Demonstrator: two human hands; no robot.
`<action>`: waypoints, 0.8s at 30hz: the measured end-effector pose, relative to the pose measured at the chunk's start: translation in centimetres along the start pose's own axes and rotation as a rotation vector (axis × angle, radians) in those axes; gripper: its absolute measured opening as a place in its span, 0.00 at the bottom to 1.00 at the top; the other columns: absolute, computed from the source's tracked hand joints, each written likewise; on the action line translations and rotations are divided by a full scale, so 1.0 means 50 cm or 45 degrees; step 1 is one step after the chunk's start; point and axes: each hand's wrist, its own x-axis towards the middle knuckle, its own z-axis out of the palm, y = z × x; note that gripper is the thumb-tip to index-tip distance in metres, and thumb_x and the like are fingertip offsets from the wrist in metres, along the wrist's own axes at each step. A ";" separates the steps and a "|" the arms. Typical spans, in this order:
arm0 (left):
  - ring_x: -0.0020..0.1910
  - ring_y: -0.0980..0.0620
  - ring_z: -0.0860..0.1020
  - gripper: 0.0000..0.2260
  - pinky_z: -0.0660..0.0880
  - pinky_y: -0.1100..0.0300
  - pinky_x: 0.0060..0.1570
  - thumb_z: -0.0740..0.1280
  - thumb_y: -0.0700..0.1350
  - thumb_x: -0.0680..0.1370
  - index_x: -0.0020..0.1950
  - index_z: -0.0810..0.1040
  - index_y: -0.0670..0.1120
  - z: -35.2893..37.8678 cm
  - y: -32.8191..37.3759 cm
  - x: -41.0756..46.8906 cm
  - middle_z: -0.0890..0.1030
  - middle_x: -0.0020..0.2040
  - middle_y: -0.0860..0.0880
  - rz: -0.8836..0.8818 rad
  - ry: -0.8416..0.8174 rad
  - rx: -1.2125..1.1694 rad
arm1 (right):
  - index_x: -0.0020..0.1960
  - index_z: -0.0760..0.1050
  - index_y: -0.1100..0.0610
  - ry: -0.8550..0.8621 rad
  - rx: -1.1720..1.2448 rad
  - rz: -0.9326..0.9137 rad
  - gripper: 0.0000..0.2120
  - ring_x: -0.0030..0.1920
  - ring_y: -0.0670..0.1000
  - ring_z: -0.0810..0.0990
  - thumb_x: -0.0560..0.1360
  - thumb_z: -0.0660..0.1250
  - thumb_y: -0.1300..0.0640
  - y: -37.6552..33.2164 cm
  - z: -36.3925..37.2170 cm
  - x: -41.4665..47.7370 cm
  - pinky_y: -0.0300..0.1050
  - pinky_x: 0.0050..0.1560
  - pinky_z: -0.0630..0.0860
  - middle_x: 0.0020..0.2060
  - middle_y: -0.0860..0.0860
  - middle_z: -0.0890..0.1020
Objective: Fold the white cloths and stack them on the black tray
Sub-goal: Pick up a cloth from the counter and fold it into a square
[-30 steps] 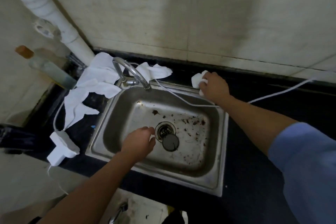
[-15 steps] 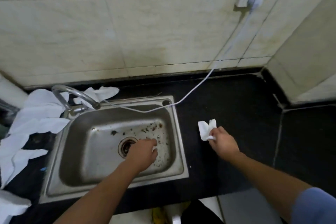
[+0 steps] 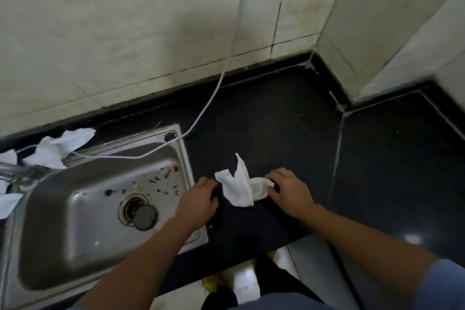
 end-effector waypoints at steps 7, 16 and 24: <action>0.62 0.45 0.69 0.20 0.71 0.52 0.55 0.62 0.46 0.76 0.68 0.68 0.49 0.043 0.056 0.074 0.70 0.67 0.47 -0.104 -0.201 0.173 | 0.64 0.71 0.53 -0.310 -0.100 0.060 0.16 0.55 0.54 0.77 0.78 0.62 0.50 0.010 0.018 0.066 0.48 0.52 0.75 0.58 0.52 0.76; 0.45 0.44 0.78 0.05 0.69 0.57 0.37 0.63 0.44 0.76 0.41 0.75 0.46 0.083 0.052 0.066 0.81 0.44 0.45 -0.258 -0.233 -0.015 | 0.47 0.75 0.49 -0.218 -0.079 0.324 0.06 0.46 0.54 0.81 0.72 0.65 0.49 0.115 -0.044 -0.018 0.45 0.44 0.72 0.44 0.49 0.82; 0.44 0.48 0.77 0.03 0.74 0.55 0.38 0.65 0.45 0.74 0.45 0.75 0.46 0.082 0.074 0.036 0.77 0.45 0.48 0.068 0.077 -0.001 | 0.54 0.74 0.46 -0.164 -0.144 0.285 0.15 0.49 0.49 0.79 0.72 0.66 0.40 0.124 -0.078 -0.029 0.42 0.44 0.72 0.49 0.44 0.78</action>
